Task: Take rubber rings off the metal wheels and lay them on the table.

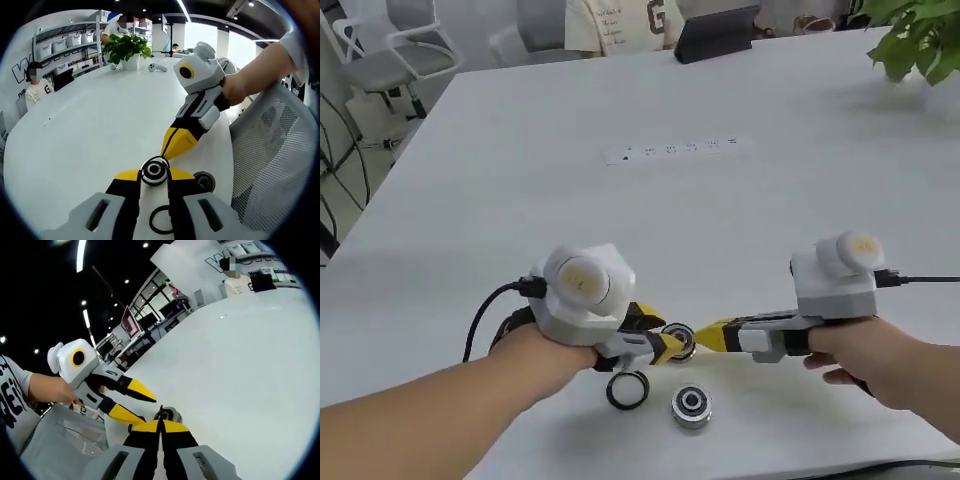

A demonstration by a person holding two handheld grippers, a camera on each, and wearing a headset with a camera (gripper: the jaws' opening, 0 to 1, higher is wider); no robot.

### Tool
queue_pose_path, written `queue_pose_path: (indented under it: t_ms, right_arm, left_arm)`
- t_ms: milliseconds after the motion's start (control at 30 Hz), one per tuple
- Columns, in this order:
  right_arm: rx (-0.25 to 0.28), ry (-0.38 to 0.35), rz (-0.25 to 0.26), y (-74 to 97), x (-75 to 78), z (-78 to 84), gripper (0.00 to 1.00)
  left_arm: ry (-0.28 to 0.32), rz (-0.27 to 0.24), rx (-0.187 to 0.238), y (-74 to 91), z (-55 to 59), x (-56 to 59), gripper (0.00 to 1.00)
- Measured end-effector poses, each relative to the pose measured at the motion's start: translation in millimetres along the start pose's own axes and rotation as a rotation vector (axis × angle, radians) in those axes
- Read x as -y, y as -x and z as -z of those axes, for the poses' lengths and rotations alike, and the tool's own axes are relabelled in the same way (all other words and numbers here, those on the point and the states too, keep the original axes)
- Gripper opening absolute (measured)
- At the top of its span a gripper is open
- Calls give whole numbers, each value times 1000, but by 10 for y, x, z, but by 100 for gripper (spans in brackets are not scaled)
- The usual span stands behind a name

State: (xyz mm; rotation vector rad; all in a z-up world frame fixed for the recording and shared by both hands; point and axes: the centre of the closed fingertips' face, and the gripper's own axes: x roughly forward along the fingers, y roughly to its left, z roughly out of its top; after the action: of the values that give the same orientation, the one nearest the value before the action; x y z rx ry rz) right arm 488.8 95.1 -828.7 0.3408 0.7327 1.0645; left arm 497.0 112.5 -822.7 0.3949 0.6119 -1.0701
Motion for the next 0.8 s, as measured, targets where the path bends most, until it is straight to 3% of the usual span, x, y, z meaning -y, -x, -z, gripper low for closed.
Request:
queue_pose_path:
  t_ms: [367, 567, 800]
  right_arm:
    - [5, -5, -15, 8, -14, -28, 0]
    - [11, -10, -24, 13, -30, -60, 0]
    - [20, -16, -32, 27, -59, -99, 0]
  left_arm:
    - [-17, 5, 25, 216, 5, 38, 27]
    - [-23, 3, 30, 326, 44, 51, 40]
    - [-16, 3, 47, 435, 54, 73, 43]
